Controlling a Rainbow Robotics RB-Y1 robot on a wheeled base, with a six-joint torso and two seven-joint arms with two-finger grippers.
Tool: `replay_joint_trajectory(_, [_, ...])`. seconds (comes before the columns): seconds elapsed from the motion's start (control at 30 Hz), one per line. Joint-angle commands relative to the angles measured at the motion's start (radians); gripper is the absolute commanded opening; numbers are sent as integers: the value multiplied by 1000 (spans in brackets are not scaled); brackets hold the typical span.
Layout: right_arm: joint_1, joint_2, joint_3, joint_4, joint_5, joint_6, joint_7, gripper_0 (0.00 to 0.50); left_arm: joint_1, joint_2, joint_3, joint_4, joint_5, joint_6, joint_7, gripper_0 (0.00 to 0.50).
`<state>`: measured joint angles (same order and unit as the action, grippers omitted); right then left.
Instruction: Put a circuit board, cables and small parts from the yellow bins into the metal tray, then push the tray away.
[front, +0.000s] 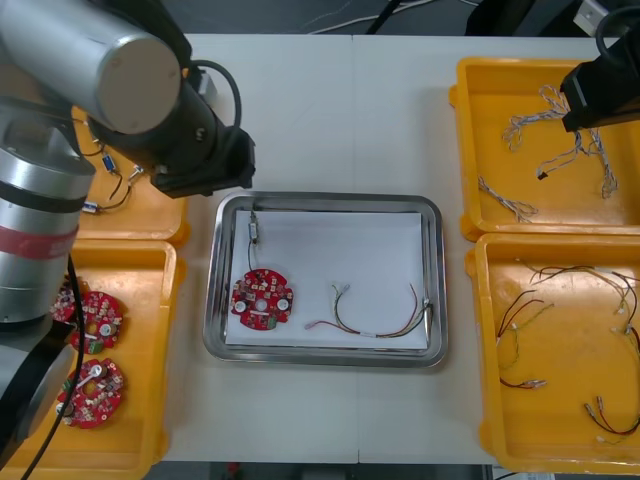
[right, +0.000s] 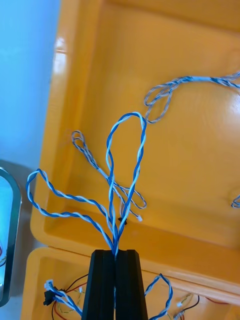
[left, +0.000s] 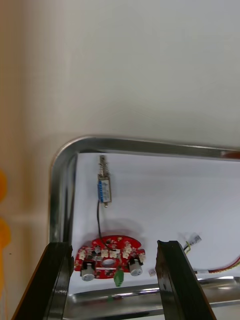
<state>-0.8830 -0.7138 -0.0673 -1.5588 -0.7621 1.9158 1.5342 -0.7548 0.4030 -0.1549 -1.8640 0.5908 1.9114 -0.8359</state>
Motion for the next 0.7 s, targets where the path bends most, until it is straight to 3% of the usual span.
replay_joint_trajectory(0.03, [-19, 27, 93, -115, -17, 4, 35, 0, -34, 91, 89, -46, 23, 8, -83, 500])
replay_joint_trajectory(0.23, [-19, 76, 195, -195, -22, 4, 30, 0, 5, 178, 161, -44, 38, 8, -80, 500])
replay_joint_trajectory(0.47, [-19, 142, 313, -257, -22, 4, 41, 0, 112, 272, 288, -41, 35, 8, -77, 500])
replay_joint_trajectory(0.7, [-19, 191, 429, -276, 21, -29, 66, 0, 192, 335, 348, 39, -20, 8, -75, 500])
